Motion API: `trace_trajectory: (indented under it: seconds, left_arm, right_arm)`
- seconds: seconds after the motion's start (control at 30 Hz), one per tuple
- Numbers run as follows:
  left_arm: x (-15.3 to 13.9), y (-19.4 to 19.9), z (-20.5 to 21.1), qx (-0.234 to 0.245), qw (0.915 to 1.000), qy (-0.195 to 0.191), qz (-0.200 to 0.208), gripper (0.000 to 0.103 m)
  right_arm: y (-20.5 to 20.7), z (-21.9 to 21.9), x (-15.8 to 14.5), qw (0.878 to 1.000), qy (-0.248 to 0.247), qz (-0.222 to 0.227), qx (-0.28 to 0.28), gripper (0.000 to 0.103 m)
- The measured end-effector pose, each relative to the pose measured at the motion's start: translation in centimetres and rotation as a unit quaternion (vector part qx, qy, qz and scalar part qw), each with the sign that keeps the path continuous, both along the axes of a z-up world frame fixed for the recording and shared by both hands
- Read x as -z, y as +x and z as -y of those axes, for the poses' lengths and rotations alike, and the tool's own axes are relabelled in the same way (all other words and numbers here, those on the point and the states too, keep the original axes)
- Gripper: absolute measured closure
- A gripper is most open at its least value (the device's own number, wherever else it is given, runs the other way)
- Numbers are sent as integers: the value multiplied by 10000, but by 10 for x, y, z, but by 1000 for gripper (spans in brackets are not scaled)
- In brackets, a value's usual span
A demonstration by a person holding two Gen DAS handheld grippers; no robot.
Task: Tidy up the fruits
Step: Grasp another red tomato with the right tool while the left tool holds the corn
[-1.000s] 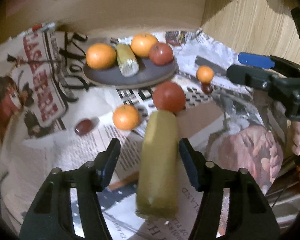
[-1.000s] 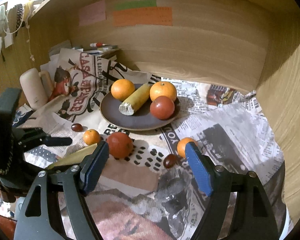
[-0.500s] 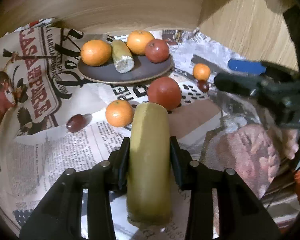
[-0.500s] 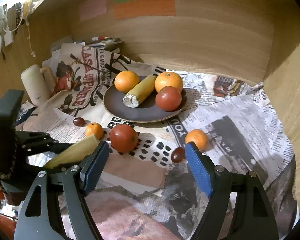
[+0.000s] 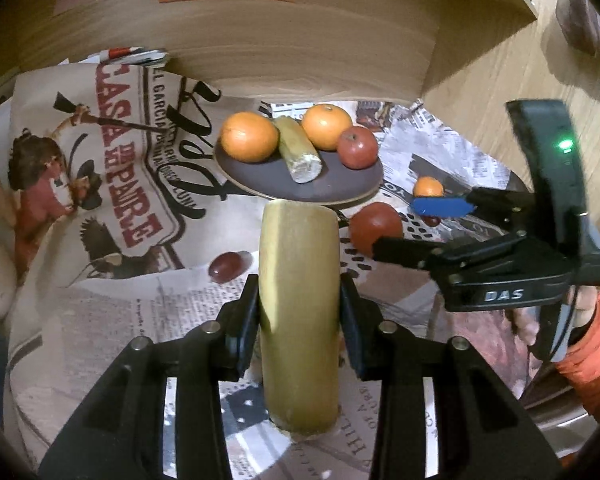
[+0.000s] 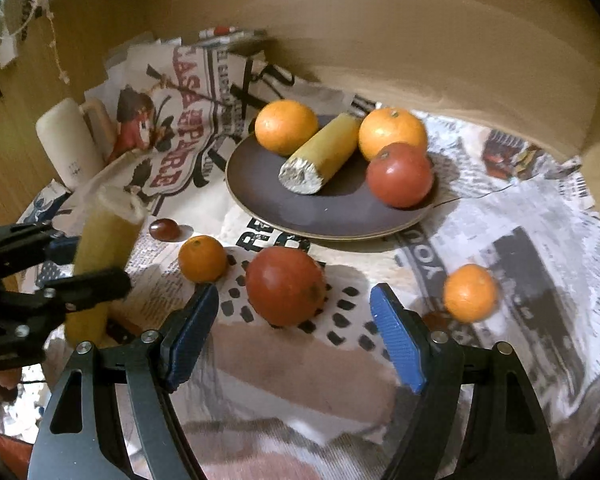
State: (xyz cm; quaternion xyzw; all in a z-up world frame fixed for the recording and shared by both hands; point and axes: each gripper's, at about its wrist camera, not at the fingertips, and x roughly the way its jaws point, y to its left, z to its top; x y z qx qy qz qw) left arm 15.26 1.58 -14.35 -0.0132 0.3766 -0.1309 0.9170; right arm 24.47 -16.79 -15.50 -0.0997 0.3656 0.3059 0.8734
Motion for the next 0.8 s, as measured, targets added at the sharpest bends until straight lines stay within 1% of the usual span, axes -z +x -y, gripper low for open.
trace_trajectory:
  seconds: [0.17,0.23,0.3,0.37,0.43,0.47,0.6,0.8]
  left_arm:
    - [-5,2,-10,-81,9999,-70,79,66]
    - [-7,4,-13,-106,9999,-96,89,66]
    - [-8,6,-15,-118,9998,-91,109,66]
    - [-9,8,-16,-132,9998,-83,141,66]
    - [-11,9,-17,-152,9997,-105,173,66]
    - [-12,10,-18,-161,9996,-115,185,66]
    - [-17,12,-19,-189,9995,-130,233,66]
    - [-30,20,-18,-221,9990,-115,377,66]
  right_arm:
    - [6,-7,7,9999,-75,-101,-52,28]
    - [7,-9,9,9998,-94,-141,-102,32]
    - [7,-11,11,9996,-139,-180,-137,44]
    - [9,-13,12,9996,-164,-180,-132,48]
    - [11,-13,12,9997,-165,-176,-106,55]
    - [11,-13,12,9997,-147,-190,-104,60]
    - [12,-12,13,9997,-62,-210,-111,60]
    - [6,-7,0,9999,31,32,-99,61]
